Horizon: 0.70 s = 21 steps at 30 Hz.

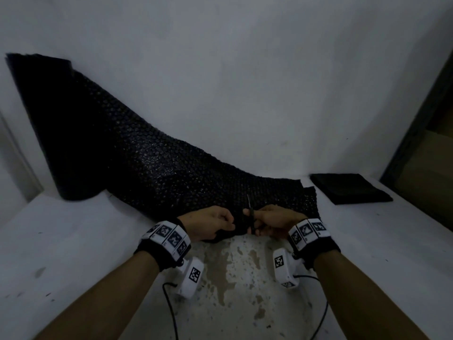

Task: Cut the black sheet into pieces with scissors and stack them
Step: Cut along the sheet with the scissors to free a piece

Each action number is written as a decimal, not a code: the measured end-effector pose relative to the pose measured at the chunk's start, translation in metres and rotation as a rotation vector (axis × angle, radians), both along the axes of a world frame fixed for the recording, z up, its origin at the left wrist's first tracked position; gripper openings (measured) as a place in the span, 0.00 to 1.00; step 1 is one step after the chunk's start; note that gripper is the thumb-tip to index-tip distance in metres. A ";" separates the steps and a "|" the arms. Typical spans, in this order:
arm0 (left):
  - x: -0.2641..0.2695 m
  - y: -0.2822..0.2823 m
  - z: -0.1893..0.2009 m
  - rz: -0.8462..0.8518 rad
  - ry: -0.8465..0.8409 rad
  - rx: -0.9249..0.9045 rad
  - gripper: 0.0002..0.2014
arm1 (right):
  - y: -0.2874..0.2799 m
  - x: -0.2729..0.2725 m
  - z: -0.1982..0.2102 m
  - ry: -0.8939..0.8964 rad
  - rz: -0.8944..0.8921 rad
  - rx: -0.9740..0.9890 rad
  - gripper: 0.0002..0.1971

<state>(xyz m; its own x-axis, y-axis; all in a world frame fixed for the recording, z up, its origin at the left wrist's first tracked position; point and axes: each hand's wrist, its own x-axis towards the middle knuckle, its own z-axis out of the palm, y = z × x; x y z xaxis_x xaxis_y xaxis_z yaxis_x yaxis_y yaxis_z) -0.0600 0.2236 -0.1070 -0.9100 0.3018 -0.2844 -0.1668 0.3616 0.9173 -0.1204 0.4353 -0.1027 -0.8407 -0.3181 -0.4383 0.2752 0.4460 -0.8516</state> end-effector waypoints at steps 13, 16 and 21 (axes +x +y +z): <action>0.001 0.003 0.036 -0.114 -0.022 -0.096 0.10 | 0.006 -0.001 -0.015 0.028 0.061 -0.069 0.16; -0.021 0.006 0.044 0.009 0.207 -0.176 0.06 | 0.008 0.002 -0.014 0.031 0.087 -0.072 0.17; -0.055 0.009 0.039 -0.144 0.341 -0.836 0.29 | 0.013 0.000 -0.014 0.001 0.083 -0.073 0.16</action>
<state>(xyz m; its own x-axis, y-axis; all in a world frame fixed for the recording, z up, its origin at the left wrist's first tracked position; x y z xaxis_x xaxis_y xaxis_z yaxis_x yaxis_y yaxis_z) -0.1153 0.2327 -0.0676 -0.9543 0.2358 -0.1839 0.1638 0.9268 0.3381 -0.1203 0.4481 -0.1163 -0.8105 -0.4181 -0.4102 0.2385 0.4040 -0.8831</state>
